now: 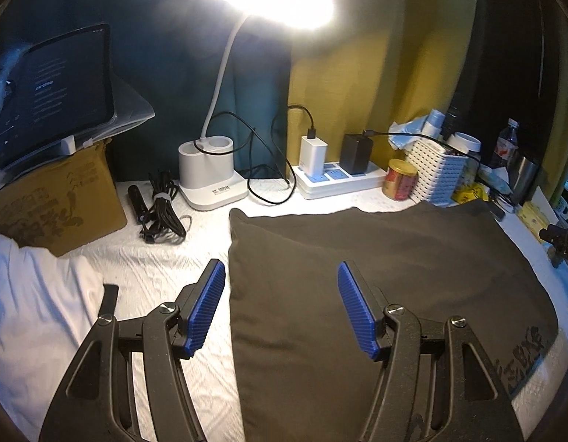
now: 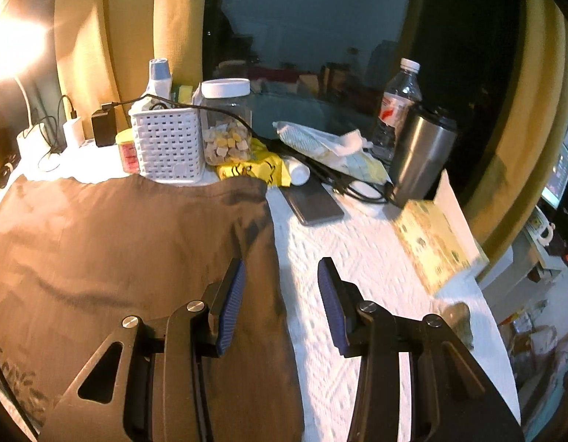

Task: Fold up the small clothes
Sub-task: 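Open both grippers and release the hem onto the collar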

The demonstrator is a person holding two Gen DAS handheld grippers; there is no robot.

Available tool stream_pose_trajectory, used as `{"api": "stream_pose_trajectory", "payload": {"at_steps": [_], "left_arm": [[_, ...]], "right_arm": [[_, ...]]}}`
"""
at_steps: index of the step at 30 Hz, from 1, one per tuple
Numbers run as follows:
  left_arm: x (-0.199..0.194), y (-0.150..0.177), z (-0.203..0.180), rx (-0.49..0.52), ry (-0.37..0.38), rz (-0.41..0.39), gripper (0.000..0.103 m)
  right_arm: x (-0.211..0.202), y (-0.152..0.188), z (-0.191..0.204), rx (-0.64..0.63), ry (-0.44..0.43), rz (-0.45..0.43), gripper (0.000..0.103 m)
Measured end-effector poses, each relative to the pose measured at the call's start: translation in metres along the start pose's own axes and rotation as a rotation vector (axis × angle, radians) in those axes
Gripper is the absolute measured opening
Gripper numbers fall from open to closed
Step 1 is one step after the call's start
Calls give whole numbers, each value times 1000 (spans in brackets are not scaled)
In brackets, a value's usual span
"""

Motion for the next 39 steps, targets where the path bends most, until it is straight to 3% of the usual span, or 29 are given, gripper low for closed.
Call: {"api": "stream_pose_trajectory", "payload": {"at_steps": [24,33,39], "left_arm": [[-25,53,-5,-11,14,84,64],[-26,104,47,-82,-93,189,64],[-33,120,60,-92,-127,204,64]], "right_arm": [[-28,88,-1,126,-62,63,43],[-37,118,-2,185,-126,82,48],[-39,135,-5,222,-175,89,48]]}}
Point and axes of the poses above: each gripper's, at about its wrist camera, not at the fingertips, and x roughly the way its jaws point, z to its left, y to its underside, the point moved 3 cm from there along x, roughly the way its jaws point, and after that the axes turned 13 degrees about -x, right-handed, at the moved point
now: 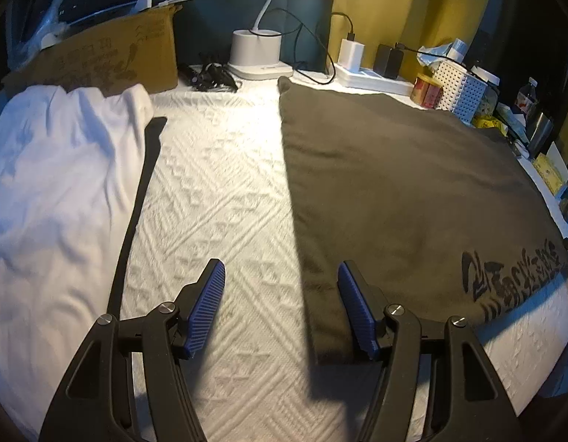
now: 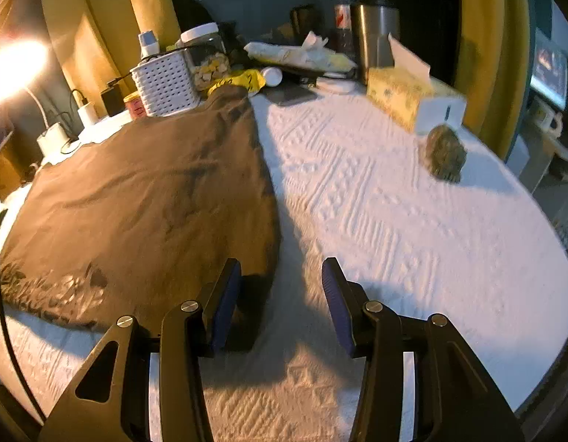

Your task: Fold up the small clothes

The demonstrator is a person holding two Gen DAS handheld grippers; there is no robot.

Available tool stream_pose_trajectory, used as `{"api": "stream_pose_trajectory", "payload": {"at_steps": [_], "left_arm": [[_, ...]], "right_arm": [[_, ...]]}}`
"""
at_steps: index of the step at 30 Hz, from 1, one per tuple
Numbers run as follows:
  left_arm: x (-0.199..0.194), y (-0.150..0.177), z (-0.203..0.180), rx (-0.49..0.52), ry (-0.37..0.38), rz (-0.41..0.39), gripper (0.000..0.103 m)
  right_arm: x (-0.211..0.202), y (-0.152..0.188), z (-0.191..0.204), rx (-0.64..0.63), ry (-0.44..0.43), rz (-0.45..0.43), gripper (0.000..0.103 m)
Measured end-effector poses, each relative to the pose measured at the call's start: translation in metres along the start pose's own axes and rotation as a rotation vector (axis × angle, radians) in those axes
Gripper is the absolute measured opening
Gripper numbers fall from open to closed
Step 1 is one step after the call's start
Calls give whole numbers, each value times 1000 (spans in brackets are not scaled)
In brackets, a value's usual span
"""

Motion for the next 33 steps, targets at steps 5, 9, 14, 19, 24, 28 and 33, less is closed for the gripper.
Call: {"api": "stream_pose_trajectory", "payload": {"at_steps": [5,9,14,19,24,28,33], "left_arm": [[-7,9,-4,17,16,9,64],[-8,16,-8,37,17,0,64],[-8,19,-12,93,27,-17,51],[-15,25,-22,150,47,7,0],[-33,27,-20,113,74,-3,0],[-47,30,-25,119,90,-13,0],[-56,38,-25,128,99,-12,0]], "right_arm": [[-6,9,15,1,-59,-15,48],[-10,16,30,18,-48,-54,31],[-9,16,33,3,-56,-58,10],[-20,13,34,-36,-40,-86,9],[-34,9,37,-78,-9,-110,9],[-43,11,37,-92,12,-118,9],[-52,21,37,-90,28,-120,9]]}}
Point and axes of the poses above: each gripper's, at about its wrist camera, not at the fingertips, and x roughly the way its jaws point, z to its left, y to its underside, the point moved 3 cm from there along x, roughly the way its jaws point, and after that the axes turned 13 degrees about -x, right-handed, at the moved point
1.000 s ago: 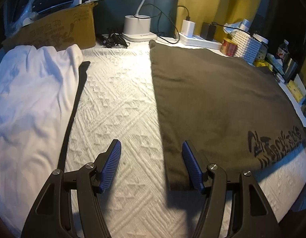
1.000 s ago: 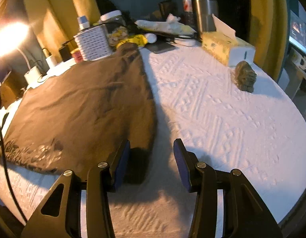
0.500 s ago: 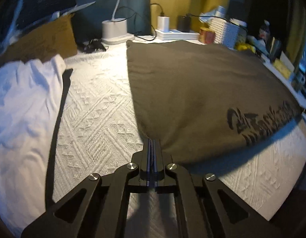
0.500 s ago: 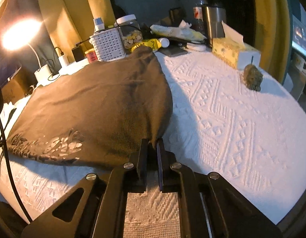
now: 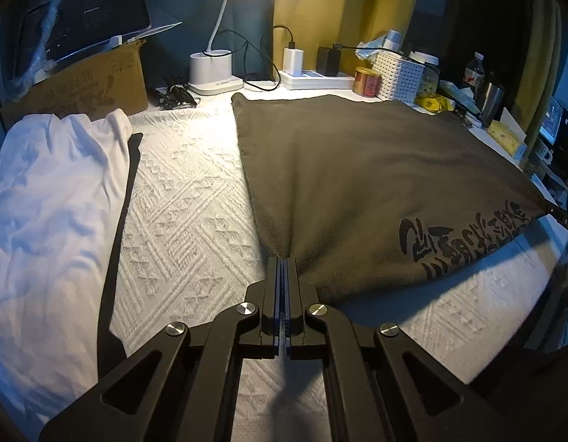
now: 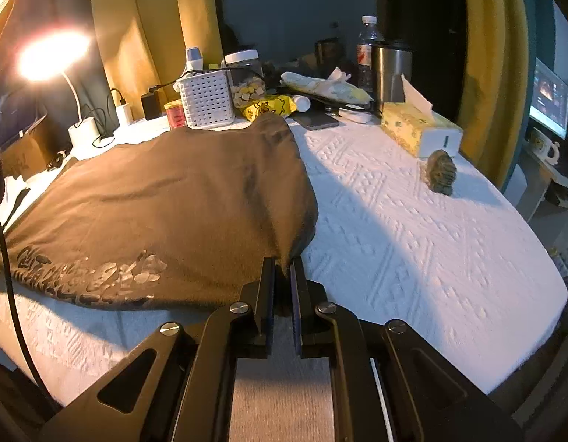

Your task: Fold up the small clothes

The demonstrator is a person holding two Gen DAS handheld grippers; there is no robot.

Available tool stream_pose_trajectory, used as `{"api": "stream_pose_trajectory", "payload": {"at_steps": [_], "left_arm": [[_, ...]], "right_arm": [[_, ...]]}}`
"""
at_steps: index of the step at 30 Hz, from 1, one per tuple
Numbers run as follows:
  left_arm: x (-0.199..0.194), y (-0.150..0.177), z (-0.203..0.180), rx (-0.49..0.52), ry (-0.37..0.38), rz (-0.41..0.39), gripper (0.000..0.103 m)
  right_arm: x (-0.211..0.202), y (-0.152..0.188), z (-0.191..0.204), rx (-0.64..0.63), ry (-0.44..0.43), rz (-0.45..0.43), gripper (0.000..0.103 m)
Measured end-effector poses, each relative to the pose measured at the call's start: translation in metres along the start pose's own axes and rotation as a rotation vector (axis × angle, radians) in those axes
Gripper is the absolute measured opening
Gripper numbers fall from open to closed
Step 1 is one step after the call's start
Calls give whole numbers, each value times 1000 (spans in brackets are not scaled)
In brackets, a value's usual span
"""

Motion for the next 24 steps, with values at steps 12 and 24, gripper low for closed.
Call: {"api": "stream_pose_trajectory", "payload": {"at_steps": [12,24], "left_arm": [[-12,23,-6,32,17,21,0],[-12,48,-5,39,20,59,0]], "right_arm": [[-22,26,1,-2,49,8,9],[-35,54,-1,27,64,24,9]]}}
Point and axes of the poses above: each gripper's, at about its wrist camera, not at the fingertips, and x roughly the way its jaws point, z to its left, y to its underside, the point moved 3 cm from there along x, roughly the way its jaws point, and after that the axes turned 13 degrees about -x, right-handed, at the moved point
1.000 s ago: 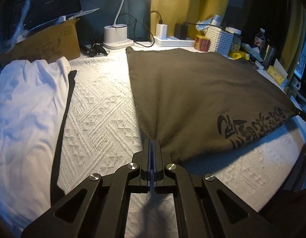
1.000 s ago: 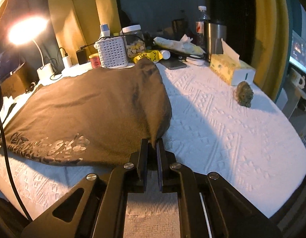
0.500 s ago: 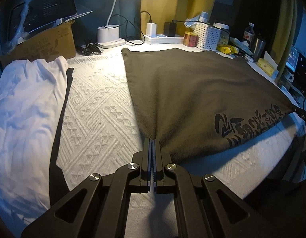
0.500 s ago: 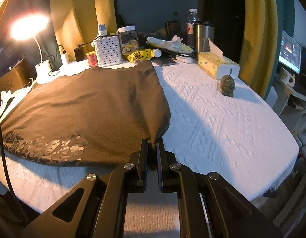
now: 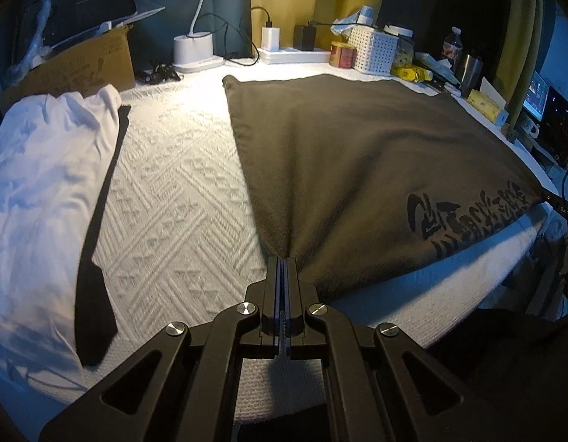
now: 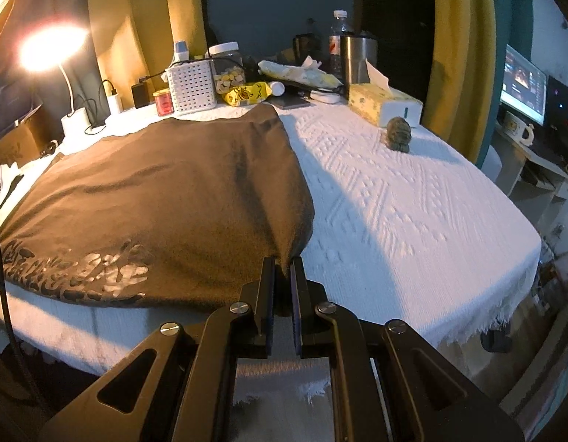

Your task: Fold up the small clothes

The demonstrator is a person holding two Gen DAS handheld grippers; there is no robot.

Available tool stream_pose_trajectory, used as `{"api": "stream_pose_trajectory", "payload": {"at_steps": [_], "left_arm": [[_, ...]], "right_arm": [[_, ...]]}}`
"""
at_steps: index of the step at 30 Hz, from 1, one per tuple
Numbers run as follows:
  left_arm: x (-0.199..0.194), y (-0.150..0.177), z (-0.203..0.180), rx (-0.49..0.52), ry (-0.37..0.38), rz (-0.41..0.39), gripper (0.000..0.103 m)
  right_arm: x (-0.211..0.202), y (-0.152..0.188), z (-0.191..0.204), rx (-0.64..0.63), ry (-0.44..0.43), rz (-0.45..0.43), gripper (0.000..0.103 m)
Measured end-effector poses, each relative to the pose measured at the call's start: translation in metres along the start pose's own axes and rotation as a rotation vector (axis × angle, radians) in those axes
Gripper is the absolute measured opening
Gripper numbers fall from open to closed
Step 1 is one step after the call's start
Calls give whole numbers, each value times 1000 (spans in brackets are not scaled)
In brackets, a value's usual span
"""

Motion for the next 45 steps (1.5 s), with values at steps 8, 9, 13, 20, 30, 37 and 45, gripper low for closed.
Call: {"api": "stream_pose_trajectory", "payload": {"at_steps": [8,9,13,20,30,37,45], "left_arm": [[1,3,6,-36,8,17,1],[1,3,6,-40,10,18,2],[-2,-1,10,-51,-14,3,3],[-3,-12,17,-60,-21,-25,4],[-3,-41,21,-113,19,-89,80],[0,-61,15,-117,32,-109,80],[11,-73,14,-122,37,-106,81]], "right_arm": [[5,8,-2,46,1,8,9],[5,9,-3,53,-4,8,9],[3,9,-4,80,-9,20,9],[4,6,-3,76,5,47,12],[-1,6,-2,128,30,76,45],[-3,-1,-2,130,31,79,53],[-12,-3,7,167,-24,115,64]]}}
Point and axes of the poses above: each gripper's, at about its wrist camera, not at the fingertips, and x roughly the way its jaws point, z to its left, y to its underside, the point moved 3 cm from there along x, roughly the way its jaws point, and after that the axes turned 13 degrees about -x, right-handed, at the moved point
